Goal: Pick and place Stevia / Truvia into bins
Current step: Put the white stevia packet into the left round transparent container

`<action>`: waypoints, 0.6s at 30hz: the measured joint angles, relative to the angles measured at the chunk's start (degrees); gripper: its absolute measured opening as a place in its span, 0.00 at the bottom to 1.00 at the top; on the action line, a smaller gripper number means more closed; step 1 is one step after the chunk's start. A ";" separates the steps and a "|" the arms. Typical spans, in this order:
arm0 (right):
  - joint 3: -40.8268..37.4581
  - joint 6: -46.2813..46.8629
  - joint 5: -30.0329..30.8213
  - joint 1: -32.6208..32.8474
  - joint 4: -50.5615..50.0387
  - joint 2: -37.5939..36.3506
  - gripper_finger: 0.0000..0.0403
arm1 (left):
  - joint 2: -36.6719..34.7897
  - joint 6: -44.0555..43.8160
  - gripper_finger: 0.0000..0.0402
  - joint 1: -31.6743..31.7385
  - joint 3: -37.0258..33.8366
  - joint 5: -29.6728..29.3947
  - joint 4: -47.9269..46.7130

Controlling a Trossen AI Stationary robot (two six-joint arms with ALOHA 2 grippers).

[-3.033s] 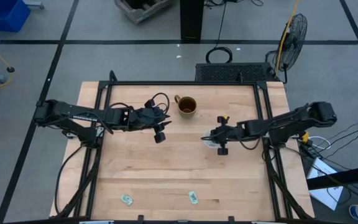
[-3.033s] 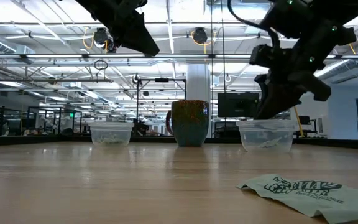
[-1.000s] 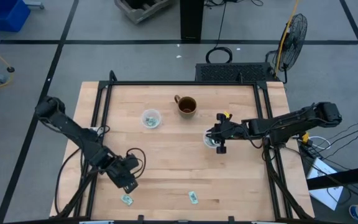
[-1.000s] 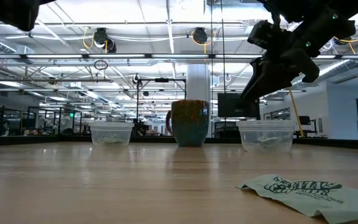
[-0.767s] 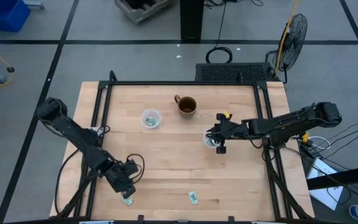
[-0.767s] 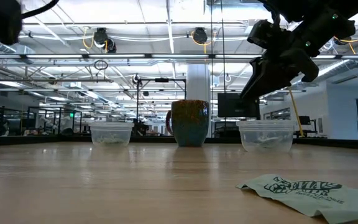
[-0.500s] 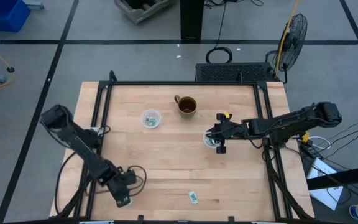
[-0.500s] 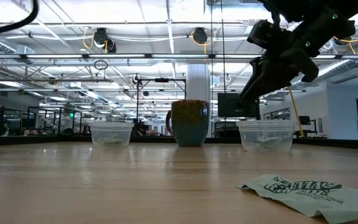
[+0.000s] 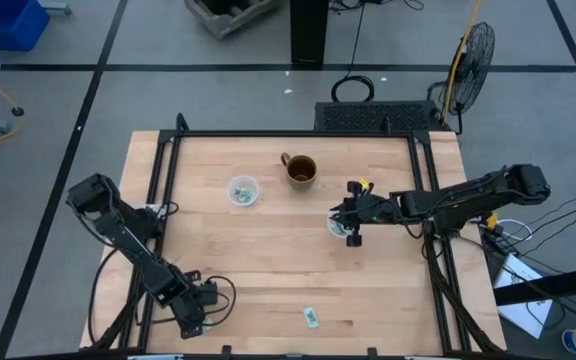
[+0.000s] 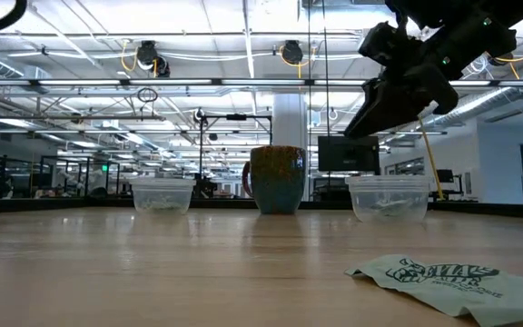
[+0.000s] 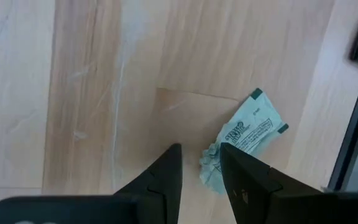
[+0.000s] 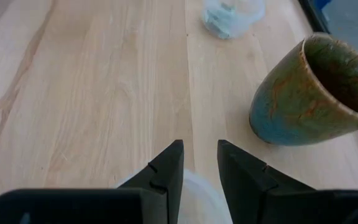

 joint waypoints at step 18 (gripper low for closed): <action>0.00 -1.88 -0.12 0.00 8.32 0.02 0.23 | -4.86 24.58 0.01 5.25 4.64 -15.55 -10.08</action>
